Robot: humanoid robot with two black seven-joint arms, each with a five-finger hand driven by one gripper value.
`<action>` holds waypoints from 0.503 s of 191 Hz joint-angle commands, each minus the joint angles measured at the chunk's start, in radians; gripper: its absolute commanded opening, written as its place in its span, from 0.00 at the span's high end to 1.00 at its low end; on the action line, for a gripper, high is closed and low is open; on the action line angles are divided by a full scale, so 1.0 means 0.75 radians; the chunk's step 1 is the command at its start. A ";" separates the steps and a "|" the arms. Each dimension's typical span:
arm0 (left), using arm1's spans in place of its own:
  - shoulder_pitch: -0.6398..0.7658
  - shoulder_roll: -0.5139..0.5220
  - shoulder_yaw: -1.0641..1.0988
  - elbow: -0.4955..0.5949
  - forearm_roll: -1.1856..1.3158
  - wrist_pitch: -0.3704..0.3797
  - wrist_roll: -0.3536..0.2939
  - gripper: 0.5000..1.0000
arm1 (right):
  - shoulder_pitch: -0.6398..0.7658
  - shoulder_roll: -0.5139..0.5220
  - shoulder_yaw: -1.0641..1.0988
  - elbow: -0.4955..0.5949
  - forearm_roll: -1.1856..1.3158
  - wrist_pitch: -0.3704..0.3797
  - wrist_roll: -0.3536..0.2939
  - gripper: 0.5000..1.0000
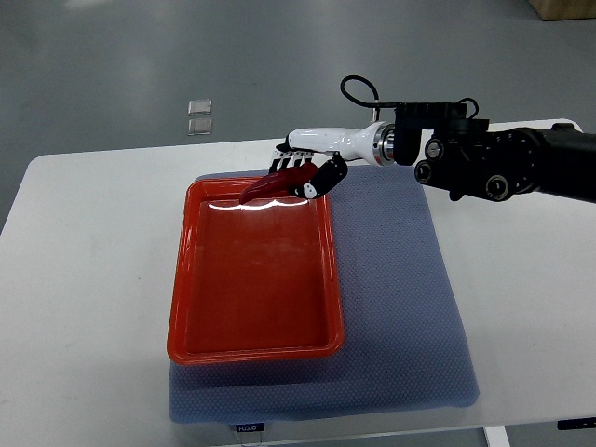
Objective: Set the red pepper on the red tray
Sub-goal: 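Lift the pepper and carry it with the right hand over the tray, then lower the pepper into the tray and open the right hand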
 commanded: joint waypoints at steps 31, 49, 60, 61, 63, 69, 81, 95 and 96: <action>0.000 0.000 -0.002 -0.001 0.000 0.000 0.000 0.00 | -0.132 0.141 0.000 -0.068 0.005 -0.021 -0.032 1.00; 0.000 0.000 -0.002 -0.001 0.000 0.000 0.002 0.00 | -0.179 0.182 0.000 -0.099 0.005 -0.048 -0.055 1.00; 0.000 0.000 -0.002 -0.001 0.000 0.000 0.000 0.00 | -0.200 0.197 0.002 -0.103 0.003 -0.050 -0.057 1.00; 0.000 0.000 -0.002 -0.001 0.000 0.000 0.000 0.00 | -0.204 0.199 0.002 -0.103 0.003 -0.050 -0.057 1.00; 0.000 0.000 -0.002 -0.001 0.000 0.000 0.000 0.00 | -0.208 0.199 0.002 -0.105 0.003 -0.050 -0.057 1.00; 0.000 0.000 -0.002 -0.001 0.000 0.000 0.000 0.00 | -0.214 0.201 0.002 -0.109 0.003 -0.050 -0.057 1.00; 0.000 0.000 -0.002 0.002 0.000 0.002 0.000 0.00 | -0.230 0.201 0.002 -0.123 0.003 -0.052 -0.057 1.00; 0.000 0.000 -0.002 0.004 0.000 0.000 0.000 0.00 | -0.239 0.201 0.002 -0.129 0.003 -0.052 -0.057 0.98; 0.000 0.000 -0.002 0.004 0.000 0.000 0.000 0.00 | -0.239 0.201 0.002 -0.129 0.003 -0.052 -0.057 0.97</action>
